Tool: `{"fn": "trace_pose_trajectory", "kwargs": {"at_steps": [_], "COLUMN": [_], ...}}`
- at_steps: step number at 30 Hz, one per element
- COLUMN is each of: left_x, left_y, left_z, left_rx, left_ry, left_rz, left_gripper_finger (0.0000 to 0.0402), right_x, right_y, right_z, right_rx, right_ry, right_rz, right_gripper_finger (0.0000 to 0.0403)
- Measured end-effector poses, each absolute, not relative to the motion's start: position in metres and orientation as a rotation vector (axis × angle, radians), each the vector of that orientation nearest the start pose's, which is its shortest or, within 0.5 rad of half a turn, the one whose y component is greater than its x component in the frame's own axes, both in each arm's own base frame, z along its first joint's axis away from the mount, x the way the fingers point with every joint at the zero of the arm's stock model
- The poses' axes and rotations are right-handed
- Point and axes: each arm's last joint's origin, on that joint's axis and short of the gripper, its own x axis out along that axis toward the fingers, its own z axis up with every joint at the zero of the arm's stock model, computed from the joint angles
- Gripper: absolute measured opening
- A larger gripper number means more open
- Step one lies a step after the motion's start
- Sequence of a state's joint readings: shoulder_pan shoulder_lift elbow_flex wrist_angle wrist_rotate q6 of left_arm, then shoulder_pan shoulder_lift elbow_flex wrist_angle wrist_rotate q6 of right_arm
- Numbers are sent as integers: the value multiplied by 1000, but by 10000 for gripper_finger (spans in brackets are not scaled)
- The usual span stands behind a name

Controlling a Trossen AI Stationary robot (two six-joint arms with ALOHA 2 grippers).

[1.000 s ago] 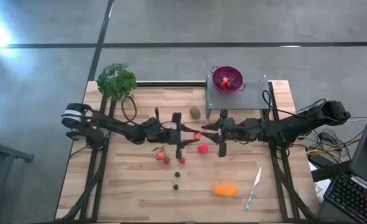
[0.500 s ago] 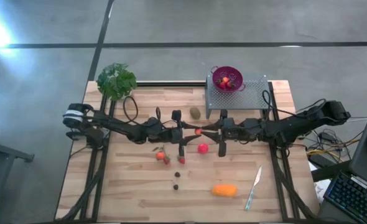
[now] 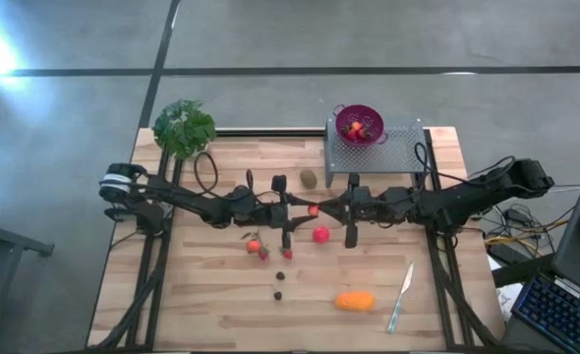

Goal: Pick & Place Fruit
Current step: Put the peach into the violet strainer bowl on the shelf

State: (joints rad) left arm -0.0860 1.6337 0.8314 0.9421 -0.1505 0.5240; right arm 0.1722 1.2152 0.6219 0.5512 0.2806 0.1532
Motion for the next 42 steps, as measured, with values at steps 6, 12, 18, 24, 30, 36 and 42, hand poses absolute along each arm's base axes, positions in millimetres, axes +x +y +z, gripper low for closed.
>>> {"fn": "trace_pose_trajectory", "kwargs": {"at_steps": [6, 12, 18, 24, 30, 36, 42], "left_x": [344, 345, 345, 345, 346, 348, 347], "left_y": [-25, -25, -25, -25, -24, -22, -22], "left_z": [246, 246, 246, 246, 247, 245, 248], "left_rx": [506, 506, 475, 428, 425, 450, 446], "left_ry": [-120, -115, -117, -117, -90, -27, -33], "left_rz": [98, 97, 95, 92, 133, 189, 195], "left_gripper_finger": [143, 143, 143, 159, 244, 305, 314], "right_x": [258, 258, 258, 258, 257, 254, 241], "right_y": [37, 36, 36, 36, 36, 35, 22], "right_z": [260, 258, 258, 257, 257, 258, 279], "right_rx": [143, 140, 140, 142, 142, 142, 149], "right_ry": [34, 51, 52, 55, 56, 74, 142], "right_rz": [-114, -119, -120, -121, -120, -124, -181], "right_gripper_finger": [11, 9, 9, 8, 8, 8, 8]}}
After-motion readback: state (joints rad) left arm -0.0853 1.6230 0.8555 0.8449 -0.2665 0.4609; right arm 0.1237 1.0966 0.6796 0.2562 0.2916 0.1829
